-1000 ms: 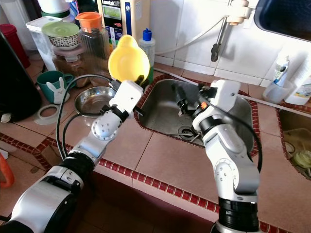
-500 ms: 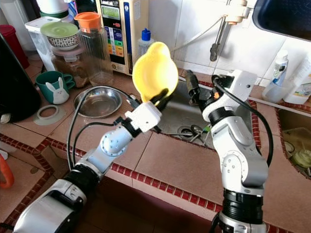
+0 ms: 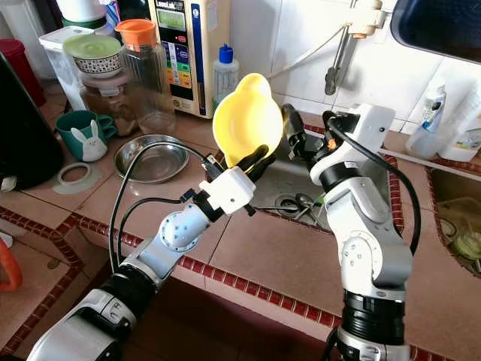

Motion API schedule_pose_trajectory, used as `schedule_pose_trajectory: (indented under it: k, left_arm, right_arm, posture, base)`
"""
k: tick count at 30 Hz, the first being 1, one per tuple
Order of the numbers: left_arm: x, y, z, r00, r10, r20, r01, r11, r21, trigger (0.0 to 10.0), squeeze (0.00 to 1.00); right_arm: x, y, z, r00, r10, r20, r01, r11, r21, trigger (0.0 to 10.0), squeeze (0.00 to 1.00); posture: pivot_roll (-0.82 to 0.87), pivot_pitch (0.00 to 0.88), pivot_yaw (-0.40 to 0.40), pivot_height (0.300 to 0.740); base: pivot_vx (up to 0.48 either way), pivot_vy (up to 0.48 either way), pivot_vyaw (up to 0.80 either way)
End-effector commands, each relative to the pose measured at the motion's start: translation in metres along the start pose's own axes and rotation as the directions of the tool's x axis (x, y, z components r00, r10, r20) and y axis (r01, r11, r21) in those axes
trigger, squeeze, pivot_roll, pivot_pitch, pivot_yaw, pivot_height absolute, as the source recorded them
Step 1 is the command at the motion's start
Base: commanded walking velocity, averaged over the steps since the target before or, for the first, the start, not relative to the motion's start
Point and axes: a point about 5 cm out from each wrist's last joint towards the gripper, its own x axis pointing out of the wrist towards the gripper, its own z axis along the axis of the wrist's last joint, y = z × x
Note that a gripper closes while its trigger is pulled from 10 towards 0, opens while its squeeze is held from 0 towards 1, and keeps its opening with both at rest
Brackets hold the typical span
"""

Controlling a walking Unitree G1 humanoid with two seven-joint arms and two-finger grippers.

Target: Kitchen organization

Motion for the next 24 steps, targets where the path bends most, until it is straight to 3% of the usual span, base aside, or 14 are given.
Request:
schedule_pose_trajectory:
  k: [1, 7, 11, 12, 16, 22, 24]
  left_arm:
    - [0.003, -0.004, 0.004, 1.0, -0.026, 0.012, 0.025, 1.0, 0.008, 10.0, 0.0]
    - [0.003, -0.005, 0.004, 1.0, -0.027, 0.005, 0.027, 1.0, 0.006, 10.0, 0.0]
    - [0.004, -0.005, 0.005, 1.0, -0.029, 0.005, 0.029, 1.0, 0.006, 10.0, 0.0]
    - [0.004, -0.006, 0.005, 1.0, -0.03, 0.006, 0.03, 1.0, 0.007, 10.0, 0.0]
    - [0.004, -0.007, 0.006, 0.999, -0.033, 0.008, 0.033, 0.999, 0.009, 10.0, 0.0]
    - [0.004, -0.009, 0.008, 0.999, -0.04, 0.016, 0.04, 0.999, 0.015, 10.0, 0.0]
    - [0.003, -0.009, 0.008, 0.999, -0.039, 0.018, 0.039, 0.999, 0.016, 10.0, 0.0]
  right_arm:
    - [0.001, 0.005, 0.014, 0.997, 0.028, 0.067, -0.027, 1.0, -0.002, 10.0, 0.0]
    - [0.001, 0.008, 0.017, 0.994, 0.06, 0.09, -0.061, 0.998, 0.007, 10.0, 0.0]
    - [0.0, 0.015, 0.009, 0.992, 0.118, 0.038, -0.118, 0.993, 0.013, 10.0, 0.0]
    - [-0.002, 0.019, -0.004, 0.987, 0.15, -0.058, -0.151, 0.988, -0.016, 10.0, 0.0]
    - [-0.008, 0.021, -0.027, 0.963, 0.161, -0.216, -0.183, 0.98, -0.084, 10.0, 0.0]
    - [-0.006, 0.014, -0.031, 0.968, 0.087, -0.234, -0.136, 0.97, -0.201, 10.0, 0.0]
    - [-0.005, 0.011, -0.03, 0.973, 0.062, -0.222, -0.109, 0.973, -0.205, 10.0, 0.0]
  posture:
    - [0.02, 0.0, 0.003, 0.74]
    - [0.02, 0.0, 0.003, 0.74]
    - [0.02, 0.0, 0.002, 0.74]
    - [0.02, 0.0, 0.002, 0.74]
    - [0.02, 0.0, 0.001, 0.74]
    - [0.02, 0.0, 0.0, 0.74]
    - [0.02, 0.0, 0.0, 0.74]
  base:
    - [0.0, 0.0, 0.0]
    - [0.0, 0.0, 0.0]
    - [0.0, 0.0, 0.0]
    - [0.0, 0.0, 0.0]
    - [0.0, 0.0, 0.0]
    - [0.0, 0.0, 0.0]
    - [0.0, 0.0, 0.0]
